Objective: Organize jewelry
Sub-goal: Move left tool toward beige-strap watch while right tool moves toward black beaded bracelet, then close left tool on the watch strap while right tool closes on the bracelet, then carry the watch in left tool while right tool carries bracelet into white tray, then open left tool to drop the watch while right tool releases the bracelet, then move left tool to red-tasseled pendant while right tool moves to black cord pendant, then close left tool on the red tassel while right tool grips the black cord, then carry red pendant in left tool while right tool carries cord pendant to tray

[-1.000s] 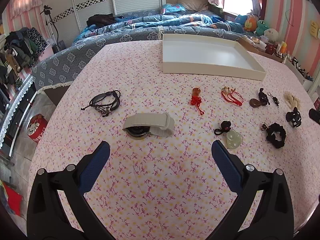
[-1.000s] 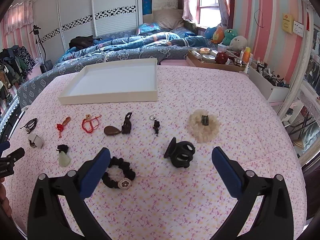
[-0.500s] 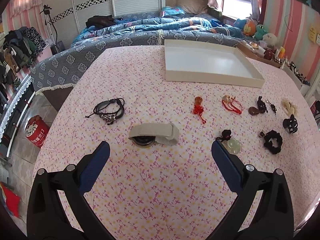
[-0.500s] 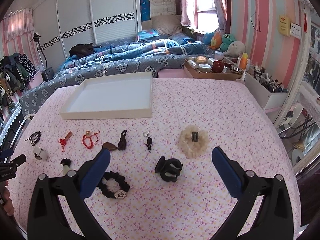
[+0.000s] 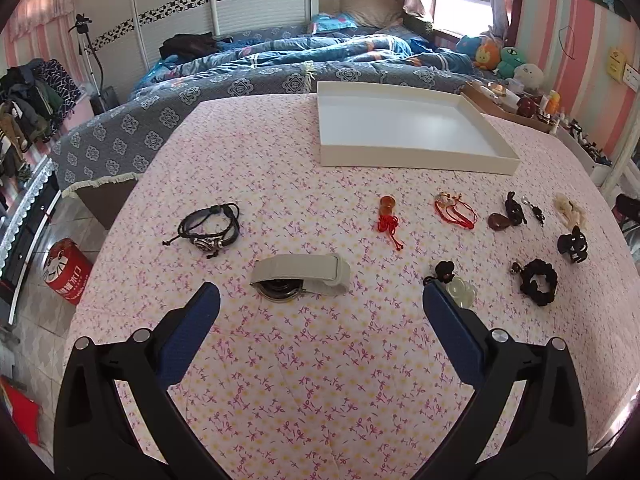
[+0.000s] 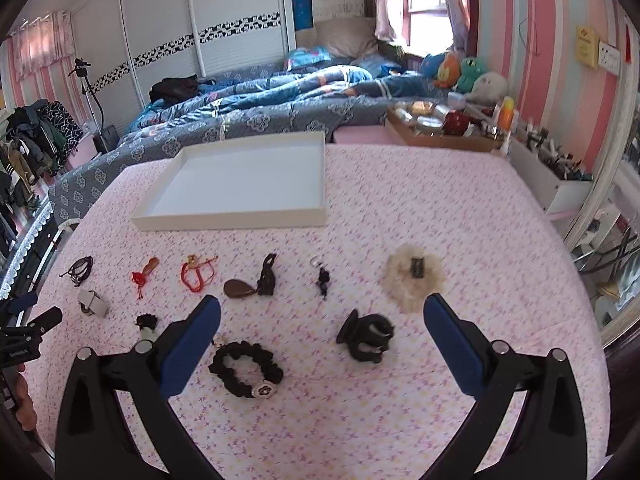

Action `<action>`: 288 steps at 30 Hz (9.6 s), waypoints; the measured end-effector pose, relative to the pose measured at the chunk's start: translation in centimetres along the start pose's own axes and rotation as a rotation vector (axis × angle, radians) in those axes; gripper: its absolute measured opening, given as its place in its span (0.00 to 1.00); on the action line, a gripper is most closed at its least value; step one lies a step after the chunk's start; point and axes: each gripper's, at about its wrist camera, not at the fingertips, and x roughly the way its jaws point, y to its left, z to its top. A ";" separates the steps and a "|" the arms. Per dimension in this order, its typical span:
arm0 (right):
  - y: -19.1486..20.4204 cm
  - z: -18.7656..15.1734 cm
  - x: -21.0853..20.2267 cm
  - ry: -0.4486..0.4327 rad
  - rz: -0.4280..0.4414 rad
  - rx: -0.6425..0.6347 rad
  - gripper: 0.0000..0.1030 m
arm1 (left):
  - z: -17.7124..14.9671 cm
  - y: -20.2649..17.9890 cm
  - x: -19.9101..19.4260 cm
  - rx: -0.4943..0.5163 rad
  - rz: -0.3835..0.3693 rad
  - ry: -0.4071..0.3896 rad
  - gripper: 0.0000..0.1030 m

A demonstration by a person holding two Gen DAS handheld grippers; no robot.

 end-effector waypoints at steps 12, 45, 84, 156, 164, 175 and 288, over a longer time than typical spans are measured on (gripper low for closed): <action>1.2 -1.8 2.5 0.070 -0.030 -0.039 0.98 | -1.2 2.4 1.4 0.007 0.002 0.019 0.96; 4.0 -4.8 7.1 0.220 0.008 -0.100 0.70 | -0.7 3.3 6.5 0.066 -0.005 0.104 0.69; 3.1 -2.8 7.3 0.194 0.095 -0.108 0.12 | 2.0 2.1 7.9 0.063 -0.063 0.095 0.20; 4.1 20.8 27.7 0.161 0.076 -0.070 0.52 | 24.9 -4.4 26.6 0.032 -0.057 0.196 0.40; 2.9 19.9 19.4 0.140 0.071 -0.079 0.62 | 23.3 -4.1 18.3 0.062 -0.069 0.078 0.71; 0.3 13.4 6.5 0.086 0.047 -0.093 0.66 | 16.4 -2.1 6.7 0.066 -0.049 0.058 0.84; 5.1 3.5 13.6 0.201 0.118 -0.115 0.15 | 6.5 -3.6 11.6 0.107 -0.146 0.113 0.04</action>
